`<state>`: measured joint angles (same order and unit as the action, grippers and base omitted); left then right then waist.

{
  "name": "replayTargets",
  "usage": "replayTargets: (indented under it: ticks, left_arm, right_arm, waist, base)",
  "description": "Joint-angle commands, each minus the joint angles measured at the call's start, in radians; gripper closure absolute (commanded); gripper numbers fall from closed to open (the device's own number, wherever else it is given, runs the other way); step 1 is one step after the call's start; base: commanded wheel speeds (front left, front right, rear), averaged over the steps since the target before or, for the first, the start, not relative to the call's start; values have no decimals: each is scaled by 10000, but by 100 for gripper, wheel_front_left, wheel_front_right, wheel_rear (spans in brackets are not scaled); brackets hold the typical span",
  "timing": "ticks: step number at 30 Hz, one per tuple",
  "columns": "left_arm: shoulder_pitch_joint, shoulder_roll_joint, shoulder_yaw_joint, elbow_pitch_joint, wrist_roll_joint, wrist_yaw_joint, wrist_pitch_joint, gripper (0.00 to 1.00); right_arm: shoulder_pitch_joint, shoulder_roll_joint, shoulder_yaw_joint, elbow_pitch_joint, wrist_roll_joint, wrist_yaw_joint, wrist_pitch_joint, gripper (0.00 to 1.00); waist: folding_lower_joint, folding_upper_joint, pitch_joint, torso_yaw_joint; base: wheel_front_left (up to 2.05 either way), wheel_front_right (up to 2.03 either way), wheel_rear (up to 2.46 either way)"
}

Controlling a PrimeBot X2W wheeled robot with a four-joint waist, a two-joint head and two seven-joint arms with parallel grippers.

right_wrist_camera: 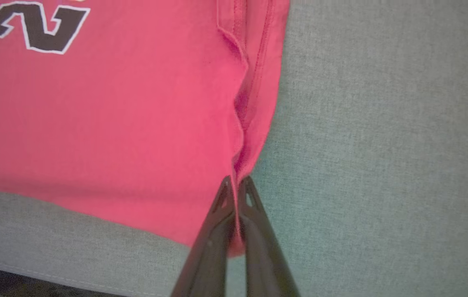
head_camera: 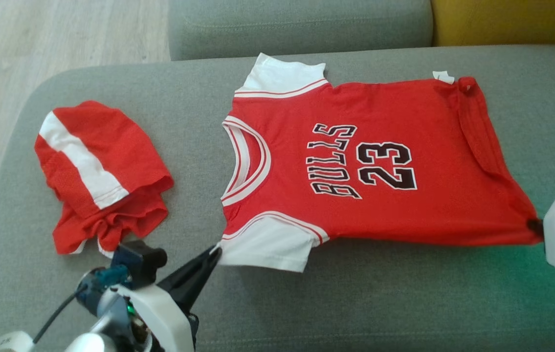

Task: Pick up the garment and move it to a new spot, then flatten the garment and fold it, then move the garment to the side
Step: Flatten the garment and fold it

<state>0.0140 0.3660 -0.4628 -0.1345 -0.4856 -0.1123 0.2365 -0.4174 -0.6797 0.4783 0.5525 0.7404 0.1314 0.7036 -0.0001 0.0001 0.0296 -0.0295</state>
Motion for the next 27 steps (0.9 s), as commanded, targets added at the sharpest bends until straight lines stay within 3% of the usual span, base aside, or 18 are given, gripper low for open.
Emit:
replayTargets:
  ticks: [1,13,27]
  left_arm:
    - [-665,233,549,-412,95,112,-85,100]
    - [-2854,-111,684,414,789,282,-586,100]
    - [-5764,-639,-336,3057,1917,14,-1274,100]
  right_arm:
    - [-137,-481,-202,-344,-27,-7,-48,100]
    - [-1026,28,-1278,-680,-1114,-7,-114,100]
    - [-2293,716,-1070,198,-2441,-7,-554,100]
  waist:
    - [1,-1,93,-23]
    - [1,-1,1195,-148]
    - [1,-1,2411,-168]
  base:
    - [0,0,0]
    - [0,0,0]
    - [0,0,0]
